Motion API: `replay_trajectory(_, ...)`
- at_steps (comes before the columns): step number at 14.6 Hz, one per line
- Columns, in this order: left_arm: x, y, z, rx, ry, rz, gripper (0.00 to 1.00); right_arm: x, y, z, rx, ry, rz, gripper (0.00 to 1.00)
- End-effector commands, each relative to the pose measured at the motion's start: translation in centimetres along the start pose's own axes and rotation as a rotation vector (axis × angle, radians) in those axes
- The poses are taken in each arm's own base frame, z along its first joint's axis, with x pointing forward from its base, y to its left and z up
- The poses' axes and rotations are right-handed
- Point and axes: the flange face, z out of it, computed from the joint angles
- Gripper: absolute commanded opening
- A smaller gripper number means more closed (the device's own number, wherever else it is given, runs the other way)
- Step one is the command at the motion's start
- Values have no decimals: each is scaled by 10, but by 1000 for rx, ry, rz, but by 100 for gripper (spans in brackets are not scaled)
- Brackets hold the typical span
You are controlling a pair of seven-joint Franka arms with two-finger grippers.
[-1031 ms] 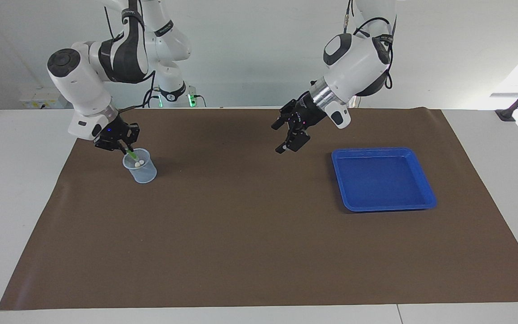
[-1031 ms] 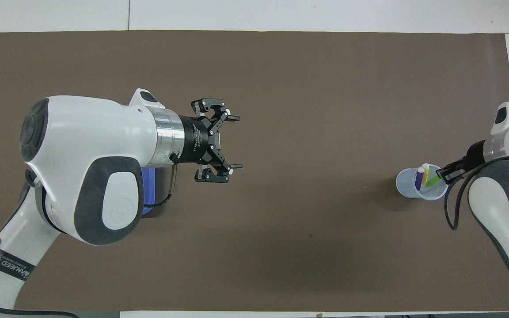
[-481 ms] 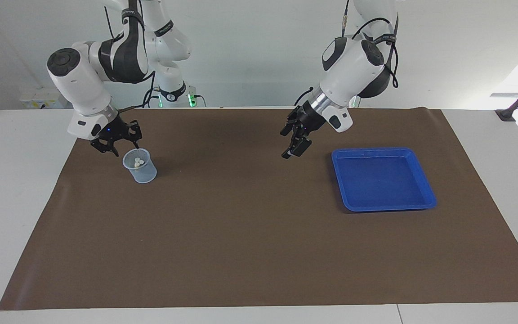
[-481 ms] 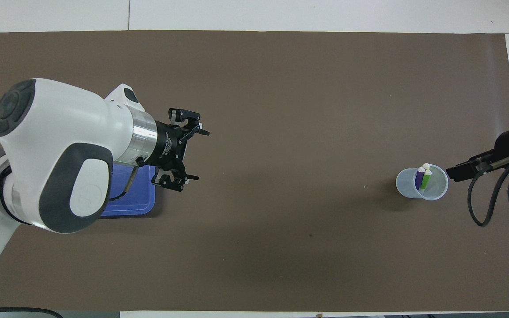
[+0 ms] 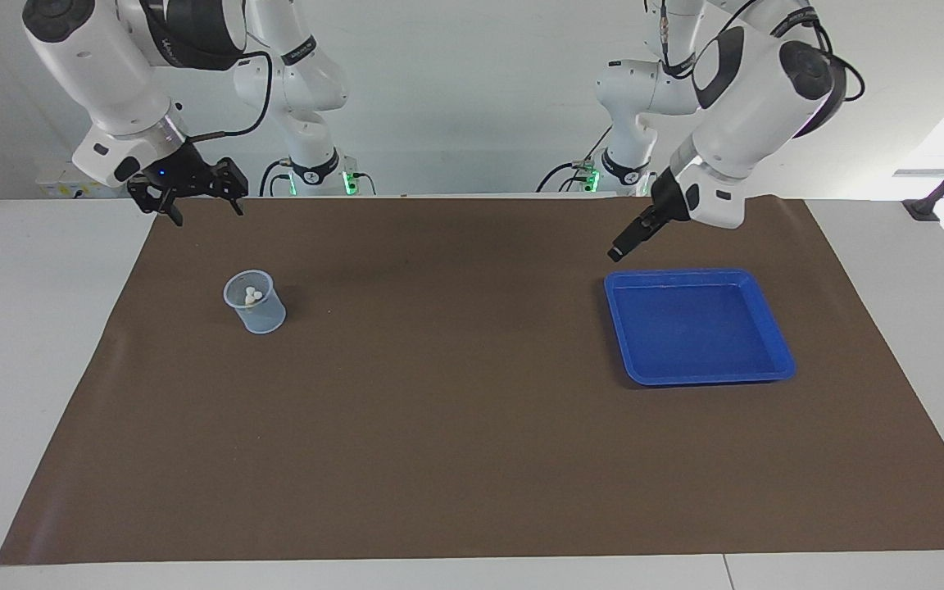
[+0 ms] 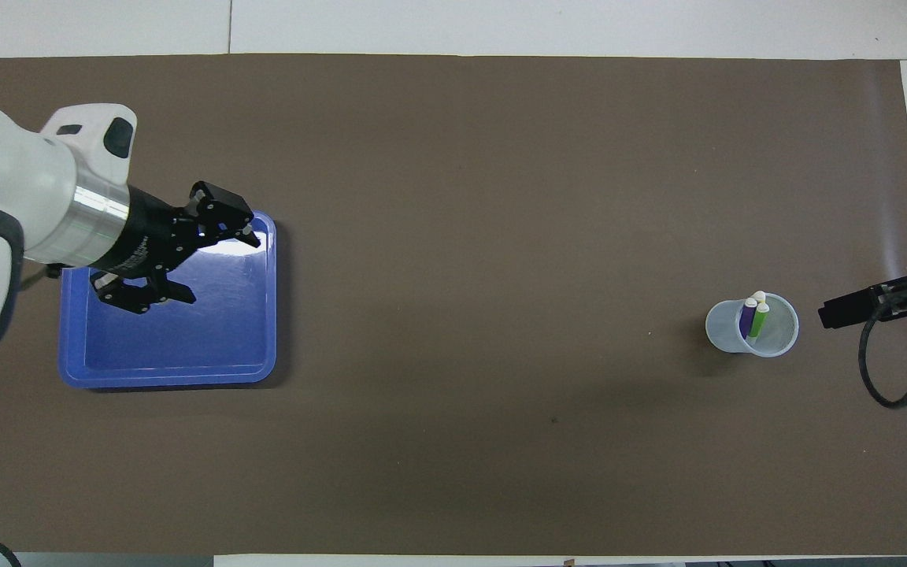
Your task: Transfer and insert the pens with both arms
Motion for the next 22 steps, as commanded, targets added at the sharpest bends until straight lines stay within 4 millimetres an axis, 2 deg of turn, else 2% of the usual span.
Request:
replay_trajectory(1, 9, -10, -27, 108, 73, 221, 100, 6, 8, 23, 9, -84, 28, 100)
replay_trajectory(2, 8, -13, -38, 150, 94, 284, 100, 8, 15, 27, 16, -100, 38, 100)
replay_trajectory(5, 7, -29, -71, 227, 81, 496, 100, 18, 20, 20, 2, -84, 75, 100)
replay_trajectory(8, 6, -43, -69, 252, 0, 686, 100, 35, 21, 1, -38, -68, 115, 100)
replay_trajectory(11, 9, -54, -50, 254, -18, 683, 100, 42, 23, -6, -38, -81, 133, 100)
replay_trajectory(14, 20, -56, -56, 180, -1, 647, 100, 45, 13, -7, -44, -79, 171, 100)
replay_trajectory(16, 13, -47, -80, 162, 29, 638, 100, 45, 14, -7, -44, -79, 173, 100)
replay_trajectory(22, 16, -51, -82, 169, 15, 613, 100, 43, 22, -8, -35, -69, 192, 100)
